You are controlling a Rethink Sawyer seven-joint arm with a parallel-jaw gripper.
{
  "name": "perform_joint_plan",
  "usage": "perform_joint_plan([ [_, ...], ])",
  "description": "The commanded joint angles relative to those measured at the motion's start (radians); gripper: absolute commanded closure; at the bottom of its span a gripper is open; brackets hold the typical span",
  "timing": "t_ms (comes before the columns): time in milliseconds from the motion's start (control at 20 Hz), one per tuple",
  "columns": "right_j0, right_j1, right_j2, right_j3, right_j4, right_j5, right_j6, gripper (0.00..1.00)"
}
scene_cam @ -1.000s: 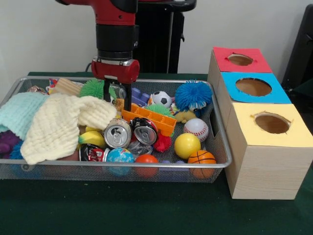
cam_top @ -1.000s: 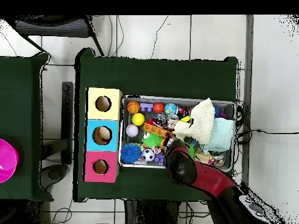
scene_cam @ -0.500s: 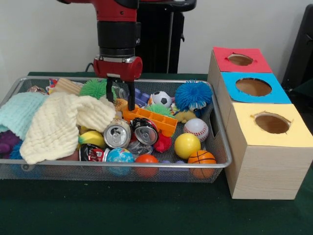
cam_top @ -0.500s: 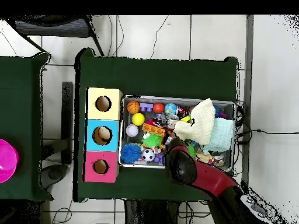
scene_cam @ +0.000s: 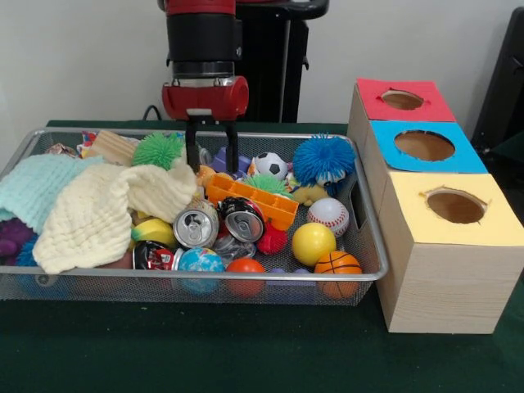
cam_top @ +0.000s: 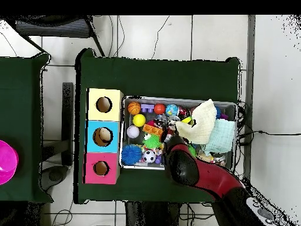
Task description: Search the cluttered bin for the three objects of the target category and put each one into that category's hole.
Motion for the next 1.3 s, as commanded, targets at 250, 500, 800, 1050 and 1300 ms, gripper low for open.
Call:
perform_joint_plan([
  [250,0.014,-0.030,0.046,0.026,-0.026,0.073,0.115,0.00],
  [500,0.028,0.046,-0.012,0.014,-0.051,0.086,0.079,0.00],
  [800,0.034,0.085,-0.055,0.035,-0.074,0.099,0.069,0.00],
  [1050,0.060,0.083,-0.104,0.061,-0.093,0.102,0.071,0.00],
  [1300,0.100,0.082,-0.159,0.041,-0.101,0.106,0.062,0.00],
])
